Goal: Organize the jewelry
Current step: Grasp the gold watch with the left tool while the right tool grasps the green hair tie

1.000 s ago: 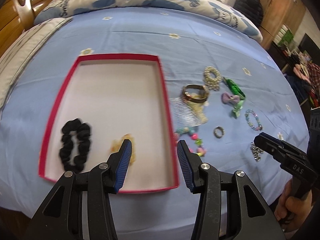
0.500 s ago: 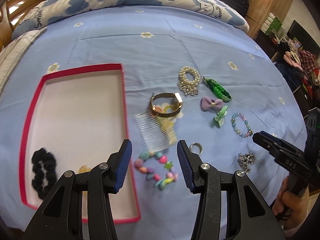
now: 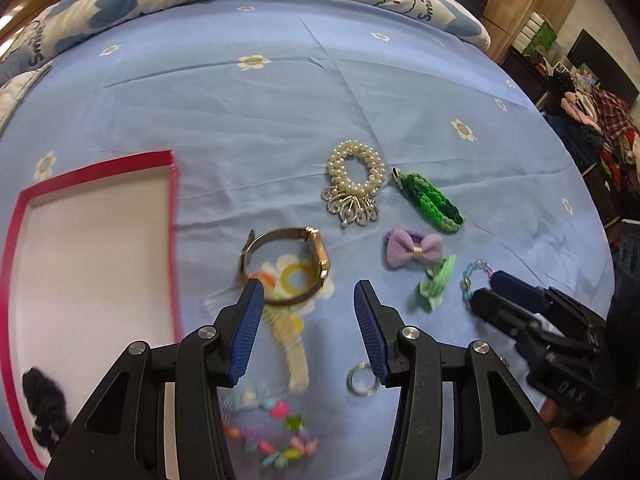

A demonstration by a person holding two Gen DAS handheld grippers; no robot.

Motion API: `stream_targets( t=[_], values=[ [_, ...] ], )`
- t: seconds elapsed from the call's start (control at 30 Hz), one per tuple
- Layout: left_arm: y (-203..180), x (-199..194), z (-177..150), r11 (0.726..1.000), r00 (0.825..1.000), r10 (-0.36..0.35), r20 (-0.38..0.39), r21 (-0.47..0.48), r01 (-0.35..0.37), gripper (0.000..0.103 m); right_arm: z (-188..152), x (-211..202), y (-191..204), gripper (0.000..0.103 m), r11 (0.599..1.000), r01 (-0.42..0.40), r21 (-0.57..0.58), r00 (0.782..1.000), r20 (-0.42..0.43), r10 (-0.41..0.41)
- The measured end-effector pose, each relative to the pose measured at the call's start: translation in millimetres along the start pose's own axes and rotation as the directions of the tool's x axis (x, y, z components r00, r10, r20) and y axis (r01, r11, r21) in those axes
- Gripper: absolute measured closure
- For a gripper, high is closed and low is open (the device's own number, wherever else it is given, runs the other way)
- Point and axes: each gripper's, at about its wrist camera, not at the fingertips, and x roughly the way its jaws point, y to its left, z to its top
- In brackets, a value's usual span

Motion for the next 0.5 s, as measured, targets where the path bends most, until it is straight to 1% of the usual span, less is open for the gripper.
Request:
stream_targets(
  t=[0.1, 0.17, 0.2, 0.23, 0.27, 0.3, 0.33, 0.37, 0.4, 0.5],
  values=[
    [1, 13, 6, 1.0, 1.0, -0.004, -0.019, 0.002, 0.004, 0.059, 8, 19, 6, 0.052, 1.0, -0.016, -0.008, 1.0, -0.023, 0.015],
    [3, 22, 10, 1.0, 0.999, -0.01, -0.034, -0.001, 0.01, 0.067, 10, 29, 6, 0.052, 1.0, -0.024, -0.004, 0.999, -0.036, 0.024],
    [4, 26, 11, 1.0, 0.999, -0.016, -0.042, -0.002, 0.016, 0.07, 11, 34, 6, 0.055, 1.0, -0.024, -0.003, 0.999, -0.043, 0.024],
    [5, 31, 12, 1.0, 0.998, -0.022, -0.053, -0.004, 0.022, 0.08, 11, 36, 4, 0.062, 1.0, -0.03, -0.001, 0.998, -0.047, 0.03],
    [6, 35, 13, 0.999, 0.997, -0.032, -0.065, -0.007, 0.031, 0.088, 11, 39, 4, 0.067, 0.999, -0.037, -0.001, 0.998, -0.053, 0.037],
    [7, 38, 13, 0.999, 0.997, -0.038, -0.069, -0.01, 0.037, 0.092, 11, 41, 3, 0.076, 0.999, -0.034, -0.004, 0.998, -0.058, 0.034],
    [6, 38, 13, 0.999, 0.997, -0.036, -0.069, -0.009, 0.036, 0.095, 11, 41, 3, 0.091, 1.0, -0.027, -0.007, 0.998, -0.058, 0.027],
    [6, 38, 12, 1.0, 0.997, -0.031, -0.064, -0.003, 0.031, 0.095, 11, 40, 3, 0.099, 1.0, -0.021, -0.01, 0.998, -0.056, 0.02],
    [5, 35, 11, 1.0, 0.998, -0.028, -0.055, 0.002, 0.028, 0.095, 11, 39, 2, 0.102, 1.0, -0.021, -0.008, 0.998, -0.057, 0.02],
    [6, 26, 8, 1.0, 0.999, -0.027, -0.034, 0.001, 0.027, 0.096, 9, 30, 0, 0.103, 0.999, -0.034, 0.0, 0.999, -0.041, 0.034]
  ],
)
